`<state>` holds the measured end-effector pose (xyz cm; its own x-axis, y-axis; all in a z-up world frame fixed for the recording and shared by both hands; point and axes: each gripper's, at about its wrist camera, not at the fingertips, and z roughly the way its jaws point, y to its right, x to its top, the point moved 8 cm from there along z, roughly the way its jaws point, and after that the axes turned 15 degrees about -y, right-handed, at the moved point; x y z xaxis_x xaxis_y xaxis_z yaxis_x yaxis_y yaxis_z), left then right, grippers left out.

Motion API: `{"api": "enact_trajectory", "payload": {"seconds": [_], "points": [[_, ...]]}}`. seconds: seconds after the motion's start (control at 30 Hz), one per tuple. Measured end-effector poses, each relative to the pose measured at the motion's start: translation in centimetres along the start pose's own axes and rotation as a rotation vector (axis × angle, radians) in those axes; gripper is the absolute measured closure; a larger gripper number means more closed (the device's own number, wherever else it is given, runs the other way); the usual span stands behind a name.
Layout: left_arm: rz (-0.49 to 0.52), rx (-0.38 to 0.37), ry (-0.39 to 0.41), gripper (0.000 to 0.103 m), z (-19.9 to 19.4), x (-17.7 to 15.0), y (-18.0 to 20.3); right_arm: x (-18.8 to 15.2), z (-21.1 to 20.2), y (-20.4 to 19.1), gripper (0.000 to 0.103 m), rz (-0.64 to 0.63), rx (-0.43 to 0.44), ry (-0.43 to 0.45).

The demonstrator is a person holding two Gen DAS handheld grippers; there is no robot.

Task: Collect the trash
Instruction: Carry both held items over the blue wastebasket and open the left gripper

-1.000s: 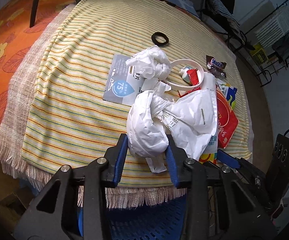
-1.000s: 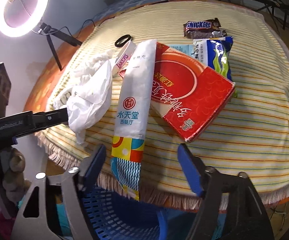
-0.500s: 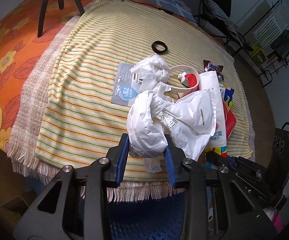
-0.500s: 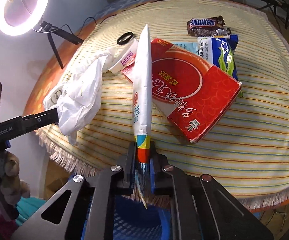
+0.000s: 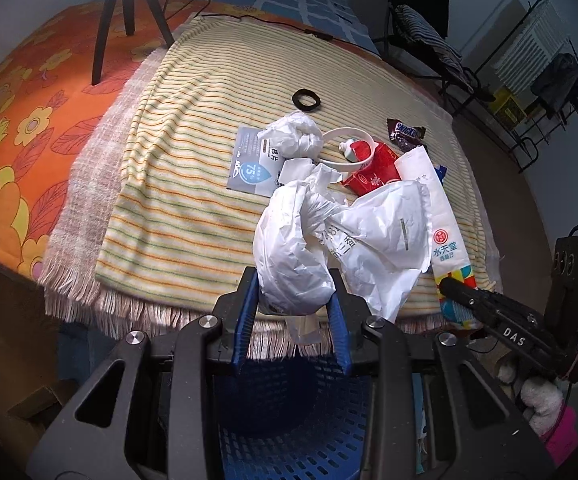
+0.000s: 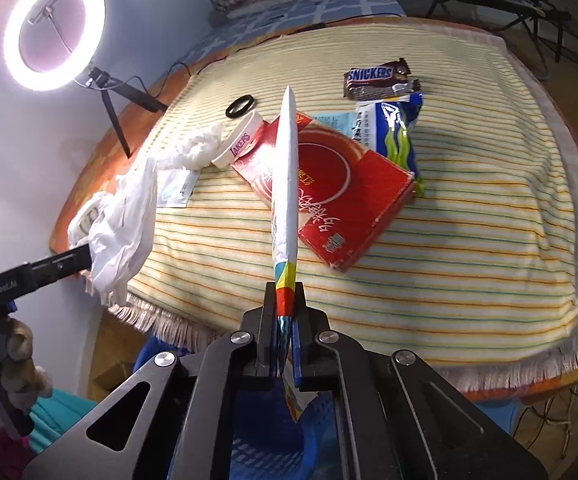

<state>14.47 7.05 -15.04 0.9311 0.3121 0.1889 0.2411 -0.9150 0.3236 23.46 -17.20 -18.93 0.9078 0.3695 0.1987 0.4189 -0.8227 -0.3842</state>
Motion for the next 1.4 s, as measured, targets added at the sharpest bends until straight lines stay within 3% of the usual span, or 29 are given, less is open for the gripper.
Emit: {"api": "enact_trajectory", "payload": {"seconds": [0.4,0.93,1.4], "points": [[0.035,0.024,0.027,0.070,-2.0,-3.7,1.2,-3.6,-4.0,-1.8,0.100,-0.088,0.032,0.024],[0.032,0.063,-0.005,0.070,-1.7,-10.3,0.4,-10.1,-5.9,-5.4,0.100,-0.195,0.092,-0.036],[-0.001,0.104,-0.116,0.070,2.5,-14.7,-1.0,-14.2,-2.7,-5.8,0.100,-0.212,0.079,-0.154]]}}
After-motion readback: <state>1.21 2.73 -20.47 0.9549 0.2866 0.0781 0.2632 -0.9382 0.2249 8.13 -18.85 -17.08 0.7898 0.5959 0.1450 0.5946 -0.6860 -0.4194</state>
